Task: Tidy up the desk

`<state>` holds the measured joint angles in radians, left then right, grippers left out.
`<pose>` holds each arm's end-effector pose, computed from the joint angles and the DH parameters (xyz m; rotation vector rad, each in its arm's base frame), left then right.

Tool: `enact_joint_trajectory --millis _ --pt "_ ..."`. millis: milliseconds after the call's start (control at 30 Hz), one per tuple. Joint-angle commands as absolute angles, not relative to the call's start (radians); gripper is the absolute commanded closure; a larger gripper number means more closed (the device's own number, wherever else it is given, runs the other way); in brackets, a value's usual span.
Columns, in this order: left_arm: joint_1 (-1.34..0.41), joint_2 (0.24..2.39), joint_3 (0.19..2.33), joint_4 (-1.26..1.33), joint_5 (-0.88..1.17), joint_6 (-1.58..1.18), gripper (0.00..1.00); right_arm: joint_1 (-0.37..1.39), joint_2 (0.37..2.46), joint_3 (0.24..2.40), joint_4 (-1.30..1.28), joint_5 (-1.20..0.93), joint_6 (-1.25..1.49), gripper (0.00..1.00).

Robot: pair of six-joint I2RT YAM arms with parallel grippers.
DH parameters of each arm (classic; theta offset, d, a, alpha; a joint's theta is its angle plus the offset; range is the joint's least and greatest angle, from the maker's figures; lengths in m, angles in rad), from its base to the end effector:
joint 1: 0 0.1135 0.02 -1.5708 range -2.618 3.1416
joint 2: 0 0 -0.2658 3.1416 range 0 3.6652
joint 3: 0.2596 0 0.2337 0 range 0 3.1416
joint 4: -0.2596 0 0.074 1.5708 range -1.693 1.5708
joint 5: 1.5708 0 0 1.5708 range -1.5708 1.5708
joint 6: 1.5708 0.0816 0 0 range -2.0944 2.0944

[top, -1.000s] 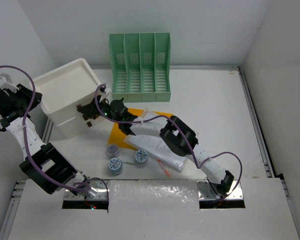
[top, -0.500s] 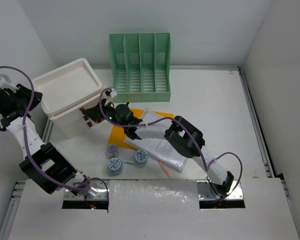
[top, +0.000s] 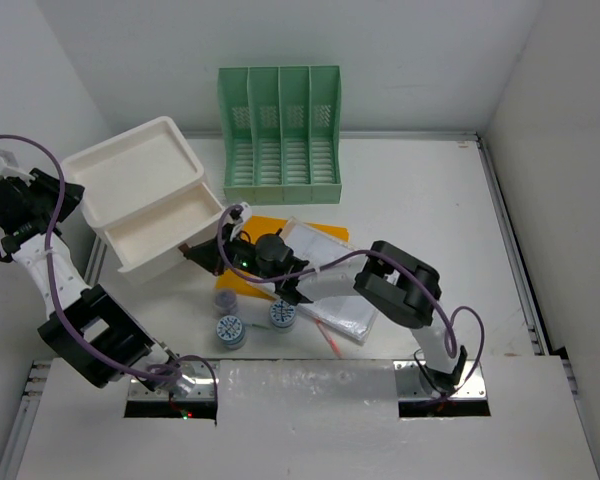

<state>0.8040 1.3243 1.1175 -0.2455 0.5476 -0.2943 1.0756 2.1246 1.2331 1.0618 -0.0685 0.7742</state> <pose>0.2511 0.1993 0.3208 -0.7180 1.8233 -0.2200 0.2334 0.4439 0.2279 -0.3041 1.5700 1.5471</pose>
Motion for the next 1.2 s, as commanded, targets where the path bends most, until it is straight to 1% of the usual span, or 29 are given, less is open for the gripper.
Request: enact_joint_trajectory --millis 0,67,133,167,200,233,267,300,333,400,433,467,500,533,567,600,667,733,867,1067,1133,1167 --pt "0.793 1.382 1.103 -0.287 0.528 -0.336 1.00 1.106 2.027 1.143 1.123 -0.087 0.727 1.00" --pt "0.793 1.385 1.103 -0.287 0.531 -0.331 1.00 1.109 1.990 1.115 1.105 -0.089 0.706 1.00" --pt "0.795 1.390 1.098 -0.284 0.534 -0.328 1.00 1.112 1.970 1.120 1.030 -0.104 0.678 1.00" --pt "0.793 1.393 1.097 -0.284 0.543 -0.324 1.00 1.111 1.964 1.130 0.997 -0.113 0.664 0.98" --pt "0.793 1.394 1.097 -0.282 0.548 -0.315 1.00 1.111 1.956 1.134 0.941 -0.123 0.620 0.87" --pt "0.793 1.394 1.098 -0.285 0.554 -0.310 1.00 1.112 1.933 1.132 0.911 -0.139 0.595 0.66" --pt "0.793 1.396 1.100 -0.290 0.566 -0.304 0.92 1.111 1.916 1.128 0.882 -0.144 0.574 0.57" --pt "0.793 1.397 1.104 -0.293 0.575 -0.289 0.87 1.112 1.899 1.123 0.817 -0.141 0.530 0.50" --pt "0.793 1.397 1.108 -0.296 0.595 -0.284 0.77 1.112 1.858 1.108 0.780 -0.126 0.506 0.42" --pt "0.793 1.399 1.120 -0.302 0.621 -0.265 0.66 1.111 1.812 1.079 0.668 -0.097 0.437 0.35" --pt "0.793 1.402 1.126 -0.310 0.641 -0.259 0.55 1.111 1.763 1.069 0.585 -0.072 0.392 0.24" --pt "0.793 1.402 1.135 -0.320 0.655 -0.244 0.52 1.111 1.738 1.051 0.543 -0.061 0.370 0.17" --pt "0.793 1.404 1.141 -0.325 0.660 -0.235 0.46 1.111 1.712 1.042 0.505 -0.049 0.353 0.12" --pt "0.793 1.407 1.147 -0.331 0.664 -0.226 0.40 1.111 1.665 1.031 0.429 -0.031 0.336 0.03" --pt "0.793 1.408 1.158 -0.336 0.672 -0.209 0.38 1.112 1.640 1.022 0.389 -0.011 0.299 0.01" --pt "0.793 1.410 1.164 -0.348 0.689 -0.200 0.33 1.112 1.619 0.999 0.352 -0.003 0.285 0.01" --pt "0.795 1.410 1.183 -0.370 0.704 -0.175 0.29 1.112 1.559 0.956 0.202 0.081 0.258 0.01" --pt "0.793 1.408 1.199 -0.383 0.707 -0.161 0.28 1.114 1.516 0.922 0.149 0.148 0.255 0.01" --pt "0.793 1.407 1.232 -0.419 0.712 -0.120 0.27 1.140 1.494 0.858 0.075 0.129 0.227 0.01" --pt "0.795 1.390 1.295 -0.483 0.693 -0.080 0.26 1.265 1.577 0.929 -0.087 0.141 0.143 0.01" --pt "0.795 1.382 1.322 -0.498 0.684 -0.071 0.26 1.295 1.601 0.963 -0.142 0.188 0.146 0.01" --pt "0.795 1.373 1.328 -0.512 0.680 -0.068 0.26 1.308 1.621 0.974 -0.167 0.248 0.150 0.01"
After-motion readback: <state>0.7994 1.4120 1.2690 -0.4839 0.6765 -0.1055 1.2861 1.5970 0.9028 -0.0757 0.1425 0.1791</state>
